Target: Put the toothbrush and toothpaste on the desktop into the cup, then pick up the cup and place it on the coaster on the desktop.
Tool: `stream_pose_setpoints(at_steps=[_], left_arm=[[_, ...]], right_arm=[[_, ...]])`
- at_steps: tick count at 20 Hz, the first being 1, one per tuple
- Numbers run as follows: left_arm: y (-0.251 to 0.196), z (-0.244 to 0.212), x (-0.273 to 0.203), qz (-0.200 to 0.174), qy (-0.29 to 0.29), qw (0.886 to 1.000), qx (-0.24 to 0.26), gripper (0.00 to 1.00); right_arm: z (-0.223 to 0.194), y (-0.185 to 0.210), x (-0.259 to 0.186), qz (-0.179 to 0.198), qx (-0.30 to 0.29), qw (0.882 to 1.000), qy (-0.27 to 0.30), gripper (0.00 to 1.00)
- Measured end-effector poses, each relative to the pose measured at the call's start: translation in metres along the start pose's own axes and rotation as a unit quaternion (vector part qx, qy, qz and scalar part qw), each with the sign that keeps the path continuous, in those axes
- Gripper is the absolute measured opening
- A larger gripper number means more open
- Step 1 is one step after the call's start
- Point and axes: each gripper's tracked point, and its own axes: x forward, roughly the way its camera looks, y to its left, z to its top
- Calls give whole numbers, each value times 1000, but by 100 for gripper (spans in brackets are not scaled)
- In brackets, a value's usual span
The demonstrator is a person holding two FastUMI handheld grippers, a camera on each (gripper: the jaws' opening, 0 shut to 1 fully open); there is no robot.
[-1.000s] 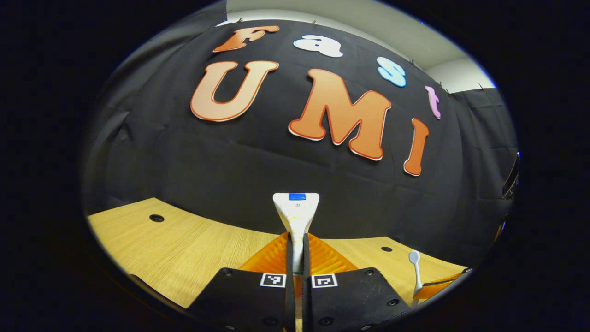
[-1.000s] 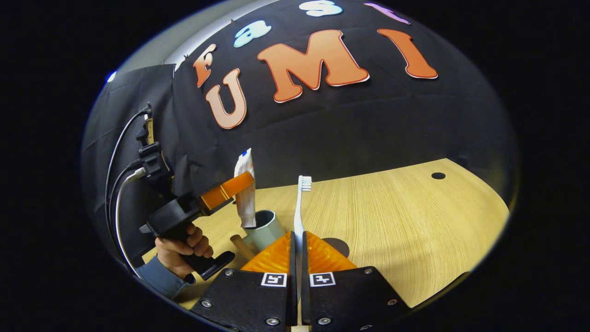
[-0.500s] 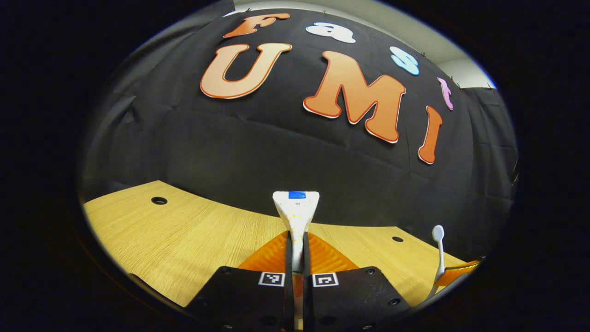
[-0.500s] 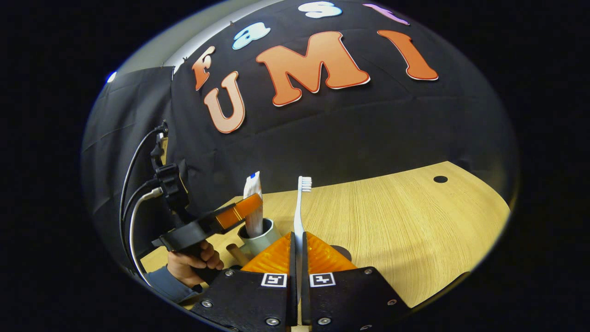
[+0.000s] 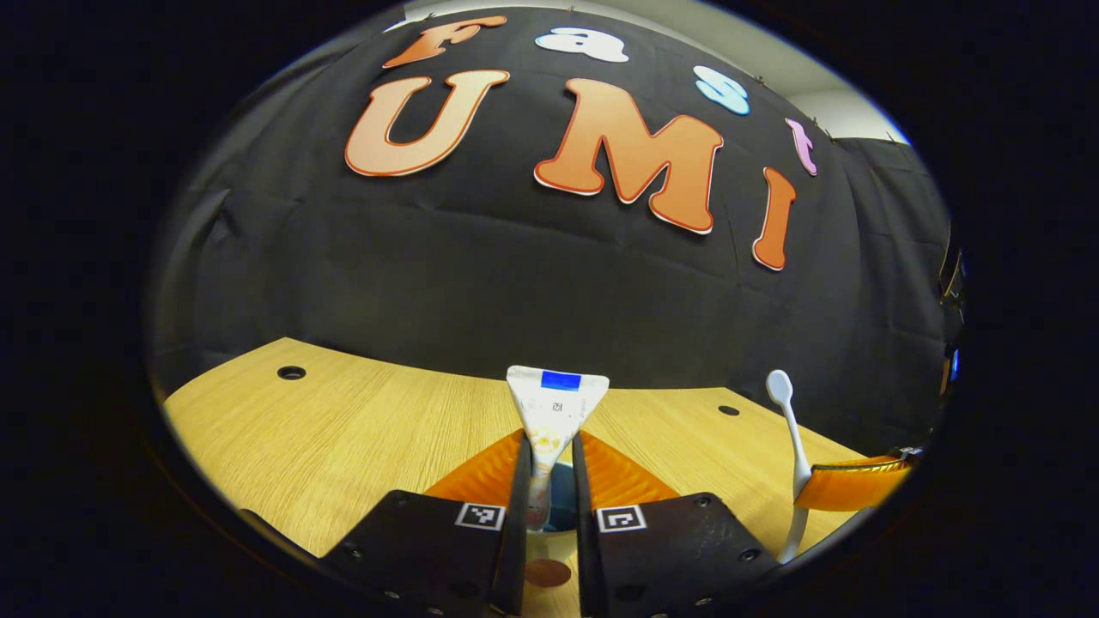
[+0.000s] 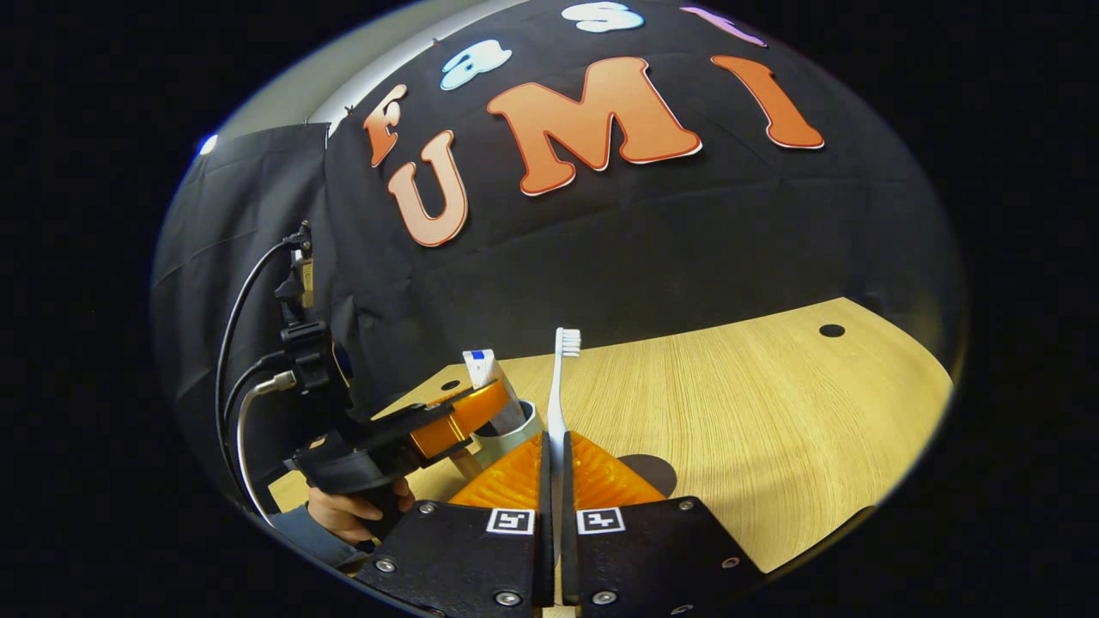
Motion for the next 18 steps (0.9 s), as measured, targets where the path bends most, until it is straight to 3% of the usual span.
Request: stream_pose_setpoints(at_steps=[10, 13, 15, 18], left_arm=[[8, -3, -27, 8, 14, 1000, 5, 34], [8, 11, -39, -3, -8, 1000, 16, 40], [12, 20, -47, 1, -22, 999, 24, 55], [21, 30, -60, 8, -43, 999, 20, 61]], right_arm=[[26, 10, 8, -1, 31, 999, -38, 4], [36, 22, 12, 8, 38, 998, -55, 4], [46, 29, 17, 10, 33, 997, -71, 4], [64, 39, 25, 21, 27, 994, -104, 4]])
